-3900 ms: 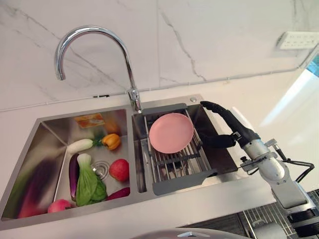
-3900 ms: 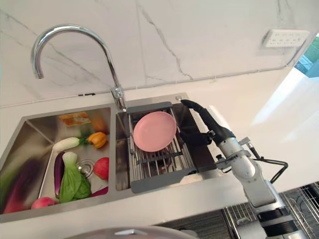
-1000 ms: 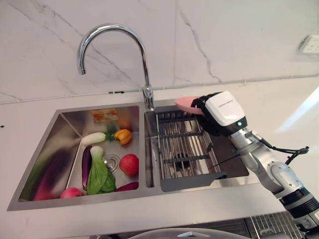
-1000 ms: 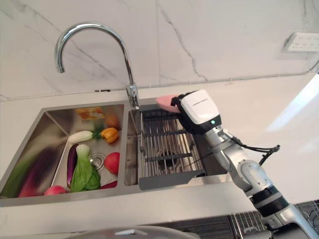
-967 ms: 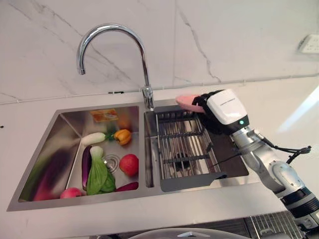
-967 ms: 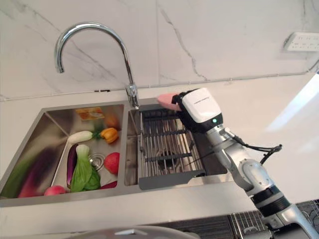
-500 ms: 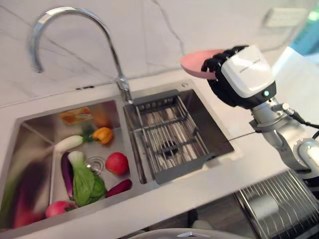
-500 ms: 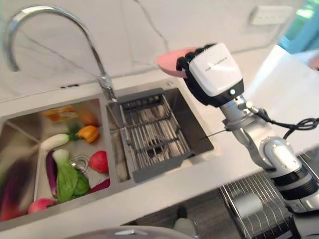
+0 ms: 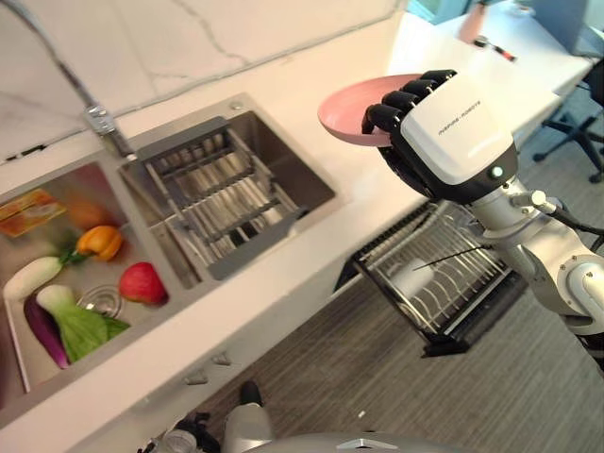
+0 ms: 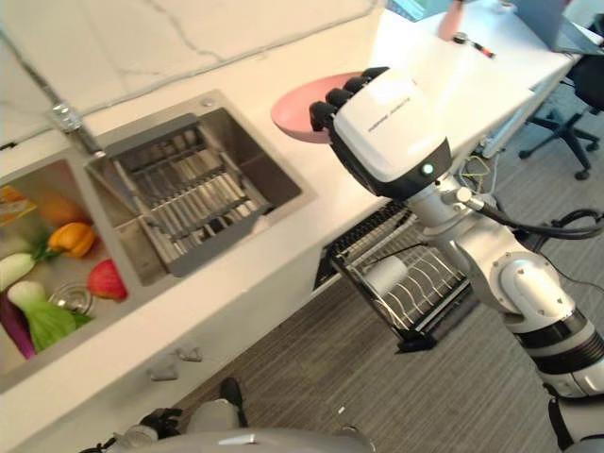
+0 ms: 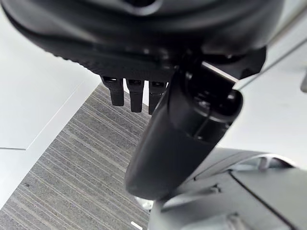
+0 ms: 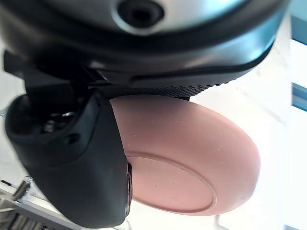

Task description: Place the dishes in the dishwasher.

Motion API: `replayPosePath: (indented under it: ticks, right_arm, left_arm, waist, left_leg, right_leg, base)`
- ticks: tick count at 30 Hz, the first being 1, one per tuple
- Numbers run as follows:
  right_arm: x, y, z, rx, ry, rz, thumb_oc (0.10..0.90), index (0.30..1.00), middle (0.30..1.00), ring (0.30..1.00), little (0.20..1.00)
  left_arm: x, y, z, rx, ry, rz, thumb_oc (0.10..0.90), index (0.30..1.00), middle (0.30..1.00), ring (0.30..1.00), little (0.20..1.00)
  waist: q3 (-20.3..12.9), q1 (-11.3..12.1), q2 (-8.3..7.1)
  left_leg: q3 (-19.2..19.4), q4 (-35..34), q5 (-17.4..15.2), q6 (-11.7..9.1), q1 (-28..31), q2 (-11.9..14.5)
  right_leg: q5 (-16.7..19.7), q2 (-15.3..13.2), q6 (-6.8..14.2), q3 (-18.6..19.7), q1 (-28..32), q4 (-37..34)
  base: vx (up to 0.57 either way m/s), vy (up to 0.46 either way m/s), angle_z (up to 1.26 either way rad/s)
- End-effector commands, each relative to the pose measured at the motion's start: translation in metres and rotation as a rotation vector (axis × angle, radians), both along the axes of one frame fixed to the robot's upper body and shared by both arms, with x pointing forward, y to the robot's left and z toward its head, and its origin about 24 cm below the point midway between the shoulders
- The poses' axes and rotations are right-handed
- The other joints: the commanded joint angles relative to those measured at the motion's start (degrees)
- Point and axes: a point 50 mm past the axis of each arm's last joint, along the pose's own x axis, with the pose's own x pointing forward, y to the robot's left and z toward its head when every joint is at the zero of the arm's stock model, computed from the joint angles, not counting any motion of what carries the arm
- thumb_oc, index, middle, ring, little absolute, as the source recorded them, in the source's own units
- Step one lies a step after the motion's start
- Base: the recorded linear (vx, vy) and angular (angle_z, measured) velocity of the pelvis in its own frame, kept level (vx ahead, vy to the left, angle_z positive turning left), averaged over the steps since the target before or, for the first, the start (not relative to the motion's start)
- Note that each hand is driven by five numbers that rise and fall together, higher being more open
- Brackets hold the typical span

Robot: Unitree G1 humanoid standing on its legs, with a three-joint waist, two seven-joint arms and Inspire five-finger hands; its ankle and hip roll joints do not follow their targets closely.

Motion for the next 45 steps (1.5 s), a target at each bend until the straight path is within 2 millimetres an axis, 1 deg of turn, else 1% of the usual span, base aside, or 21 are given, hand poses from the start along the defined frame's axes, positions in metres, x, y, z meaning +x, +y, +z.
replayPosePath:
  ticks: [1, 4, 5, 8, 10, 11, 14, 15, 17, 22, 25, 26, 27, 28, 29, 30, 31, 34, 38, 41, 45]
  right_arm:
    - [-0.011, -0.014, 0.045, 0.113, -0.250, -0.042, 0.400, 0.300, 0.300, 0.300, 0.300]
    - [-0.014, -0.019, 0.041, 0.102, -0.225, -0.059, 0.400, 0.300, 0.300, 0.300, 0.300]
    - [-0.014, -0.025, 0.036, 0.094, -0.198, -0.078, 0.400, 0.300, 0.300, 0.300, 0.300]
    - [-0.014, -0.032, 0.030, 0.087, -0.164, -0.104, 0.400, 0.300, 0.300, 0.300, 0.300]
    - [-0.012, -0.037, 0.021, 0.090, -0.125, -0.123, 0.400, 0.300, 0.300, 0.300, 0.300]
    - [-0.012, -0.042, 0.010, 0.093, -0.074, -0.150, 0.400, 0.300, 0.300, 0.300, 0.300]
    - [-0.013, -0.046, 0.003, 0.092, -0.046, -0.165, 0.400, 0.300, 0.300, 0.300, 0.300]
    - [-0.012, -0.052, -0.009, 0.078, 0.004, -0.202, 0.400, 0.300, 0.300, 0.300, 0.300]
    - [-0.013, -0.059, -0.019, 0.065, 0.038, -0.237, 0.400, 0.300, 0.300, 0.300, 0.300]
    - [-0.014, -0.078, -0.042, 0.064, 0.106, -0.345, 0.400, 0.300, 0.300, 0.300, 0.300]
    - [-0.017, -0.097, -0.050, 0.073, 0.099, -0.450, 0.400, 0.300, 0.300, 0.300, 0.300]
    - [-0.023, -0.113, -0.056, 0.094, 0.091, -0.534, 0.400, 0.300, 0.300, 0.300, 0.300]
    - [-0.023, -0.113, -0.056, 0.095, 0.091, -0.536, 0.400, 0.300, 0.300, 0.300, 0.300]
    - [-0.029, -0.128, -0.070, 0.141, 0.121, -0.612, 0.400, 0.300, 0.300, 0.300, 0.300]
    - [-0.032, -0.134, -0.079, 0.165, 0.151, -0.646, 0.400, 0.300, 0.300, 0.300, 0.300]
    - [-0.032, -0.135, -0.080, 0.166, 0.151, -0.647, 0.400, 0.300, 0.300, 0.300, 0.300]
    - [-0.033, -0.141, -0.091, 0.180, 0.200, -0.681, 0.400, 0.300, 0.300, 0.300, 0.300]
    - [-0.030, -0.143, -0.117, 0.178, 0.329, -0.698, 0.400, 0.300, 0.300, 0.300, 0.300]
    - [-0.015, -0.129, -0.138, 0.171, 0.451, -0.654, 0.400, 0.300, 0.300, 0.300, 0.300]
    - [-0.007, -0.124, -0.140, 0.170, 0.463, -0.635, 0.400, 0.300, 0.300, 0.300, 0.300]
    - [0.010, -0.122, -0.136, 0.152, 0.471, -0.626, 0.400, 0.300, 0.300, 0.300, 0.300]
  left_arm:
    - [0.008, -0.031, -0.007, -0.110, -0.028, 0.024, 0.800, 0.900, 0.900, 0.900, 0.900]
    - [0.009, -0.034, -0.007, -0.115, -0.036, 0.045, 0.800, 0.900, 0.900, 0.900, 0.900]
    - [0.009, -0.038, -0.008, -0.120, -0.040, 0.042, 0.800, 0.900, 0.900, 0.900, 0.900]
    - [0.008, -0.043, -0.009, -0.131, -0.035, 0.043, 0.800, 0.900, 0.900, 0.900, 0.900]
    - [0.008, -0.045, -0.009, -0.133, -0.036, 0.051, 0.800, 0.900, 0.900, 0.900, 0.900]
    - [0.009, -0.046, -0.010, -0.137, -0.038, 0.056, 0.800, 0.900, 0.900, 0.900, 0.900]
    - [0.009, -0.048, -0.010, -0.142, -0.037, 0.052, 0.800, 0.900, 0.900, 0.900, 0.900]
    - [0.009, -0.052, -0.010, -0.153, -0.035, 0.031, 0.800, 0.900, 0.900, 0.900, 0.900]
    - [0.010, -0.056, -0.011, -0.161, -0.033, 0.009, 0.800, 0.900, 0.900, 0.900, 0.900]
    - [0.015, -0.062, -0.010, -0.174, -0.052, -0.011, 0.800, 0.900, 0.900, 0.900, 0.900]
    - [0.014, -0.061, -0.010, -0.173, -0.051, 0.004, 0.800, 0.900, 0.900, 0.900, 0.900]
    - [0.010, -0.061, -0.011, -0.169, -0.041, 0.017, 0.800, 0.900, 0.900, 0.900, 0.900]
    - [0.010, -0.061, -0.011, -0.168, -0.040, 0.014, 0.800, 0.900, 0.900, 0.900, 0.900]
    - [0.005, -0.061, -0.012, -0.167, -0.026, 0.016, 0.800, 0.900, 0.900, 0.900, 0.900]
    - [0.003, -0.061, -0.013, -0.165, -0.018, 0.015, 0.800, 0.900, 0.900, 0.900, 0.900]
    - [0.002, -0.061, -0.013, -0.164, -0.017, 0.014, 0.800, 0.900, 0.900, 0.900, 0.900]
    - [0.002, -0.062, -0.013, -0.167, -0.013, 0.008, 0.800, 0.900, 0.900, 0.900, 0.900]
    - [-0.002, -0.061, -0.013, -0.168, -0.001, -0.008, 0.800, 0.900, 0.900, 0.900, 0.900]
    - [0.001, -0.060, -0.013, -0.172, -0.013, -0.026, 0.800, 0.900, 0.900, 0.900, 0.900]
    - [0.002, -0.060, -0.012, -0.174, -0.019, -0.021, 0.800, 0.900, 0.900, 0.900, 0.900]
    - [0.002, -0.054, -0.011, -0.159, -0.025, -0.016, 0.800, 0.900, 0.900, 0.900, 0.900]
  waist:
    - [-6.6, 1.1, -0.94]
    - [-6.6, 0.3, -0.17]
    - [-6.3, -0.8, 0.60]
    - [-5.7, -2.6, 1.78]
    - [-5.6, -3.5, 2.62]
    - [-5.5, -4.2, 3.14]
    - [-5.6, -4.5, 3.42]
    - [-5.8, -5.0, 3.95]
    - [-6.1, -5.6, 4.47]
    - [-6.2, -6.2, 5.17]
    - [-6.1, -6.8, 5.29]
    - [-6.0, -7.1, 5.39]
    - [-6.0, -7.0, 5.37]
    - [-5.9, -7.2, 5.49]
    - [-5.9, -7.2, 5.43]
    - [-6.0, -7.1, 5.37]
    - [-5.9, -7.0, 5.33]
    - [-5.9, -6.5, 5.14]
    - [-5.5, -5.2, 4.97]
    - [-5.2, -4.8, 4.86]
    - [-4.3, -2.8, 4.73]
  left_leg:
    - [-2.9, 7.2, -10.9, 0.5, -2.6, -2.5]
    - [-3.0, 6.2, -9.4, -0.9, -1.6, -1.1]
    - [-3.0, 4.8, -7.8, -1.9, -0.6, -0.3]
    - [-2.9, 2.1, -5.7, -2.8, 1.1, 0.6]
    - [-2.5, -0.4, -3.9, -3.5, 2.1, 1.0]
    - [-2.4, -2.9, -2.4, -3.9, 3.2, 1.0]
    - [-2.3, -4.6, -1.5, -4.0, 3.8, 1.0]
    - [-2.4, -7.2, -0.1, -4.2, 4.5, 1.0]
    - [-2.5, -9.6, 1.2, -4.6, 5.0, 0.8]
    - [-3.6, -10.2, 0.7, -4.6, 5.4, 0.6]
    - [-3.4, -10.3, 0.3, -4.4, 5.7, 0.3]
    - [-3.4, -10.3, 0.0, -4.2, 6.0, 0.0]
    - [-3.4, -10.3, 0.0, -4.2, 6.0, 0.0]
    - [-3.4, -10.4, -0.4, -4.0, 6.1, -0.3]
    - [-3.4, -10.4, -0.5, -3.9, 6.2, -0.4]
    - [-3.3, -10.4, -0.5, -3.9, 6.2, -0.4]
    - [-3.3, -10.4, -0.7, -3.7, 6.2, -0.5]
    - [-3.5, -10.5, -1.0, -3.5, 6.0, -0.9]
    - [-4.3, -10.5, -1.2, -3.2, 5.6, -1.8]
    - [-4.8, -10.5, -1.3, -3.0, 5.2, -2.2]
    - [-6.4, -10.5, -1.1, -2.8, 3.5, -3.2]
  right_leg:
    - [2.7, -2.2, 3.1, 0.8, 3.0, -1.2]
    - [0.8, 0.1, 1.8, 1.0, 3.5, -2.8]
    - [-0.9, 1.6, 0.9, 1.0, 3.6, -3.1]
    - [-2.0, 3.0, 0.3, 0.8, 3.7, -3.1]
    - [-2.7, 3.6, 0.3, 1.0, 3.5, -3.1]
    - [-2.8, 4.0, 0.2, 0.8, 3.6, -3.1]
    - [-2.9, 4.2, 0.2, 0.4, 3.7, -3.1]
    - [-2.9, 4.4, 0.2, -0.2, 3.8, -3.1]
    - [-3.1, 4.6, 0.3, -0.8, 3.9, -3.1]
    - [-2.9, 4.6, 0.2, -1.9, 4.1, -3.1]
    - [-2.6, 4.4, 0.2, -1.9, 4.1, -3.1]
    - [-2.4, 4.2, 0.2, -1.9, 4.2, -3.1]
    - [-2.4, 4.2, 0.2, -1.9, 4.2, -3.1]
    - [-2.0, 4.0, 0.3, -1.9, 4.0, -3.1]
    - [-1.9, 3.9, 0.3, -1.9, 3.9, -3.1]
    - [-1.9, 3.8, 0.3, -1.8, 3.9, -3.1]
    - [-1.7, 3.7, 0.4, -1.8, 3.8, -3.1]
    - [-1.4, 3.3, 0.5, -1.9, 3.5, -3.1]
    - [-1.1, 2.6, 0.8, -2.4, 3.3, -3.1]
    - [-1.0, 2.3, 0.9, -2.8, 3.2, -3.1]
    - [-0.7, 1.7, 1.1, -4.1, 2.8, -3.1]
  base:
    - [-0.02, -0.289, -0.58]
    - [0.00, -0.226, -0.35]
    - [-0.02, -0.181, -0.17]
    - [-0.02, -0.155, 0.10]
    - [-0.02, -0.098, 0.03]
    - [-0.01, -0.066, -0.02]
    - [0.01, -0.036, 0.03]
    - [0.02, -0.016, 0.07]
    - [0.02, -0.006, 0.17]
    - [0.03, 0.016, 0.17]
    - [0.03, 0.037, 0.13]
    - [0.02, 0.043, 0.08]
    - [0.03, 0.058, 0.07]
    - [0.02, 0.037, 0.04]
    - [0.02, 0.037, 0.03]
    - [0.00, 0.000, 0.00]
    - [0.00, 0.000, 0.00]
    - [0.00, 0.000, 0.00]
    - [0.03, 0.026, -0.01]
    - [0.00, 0.000, 0.00]
    - [0.00, 0.032, 0.10]
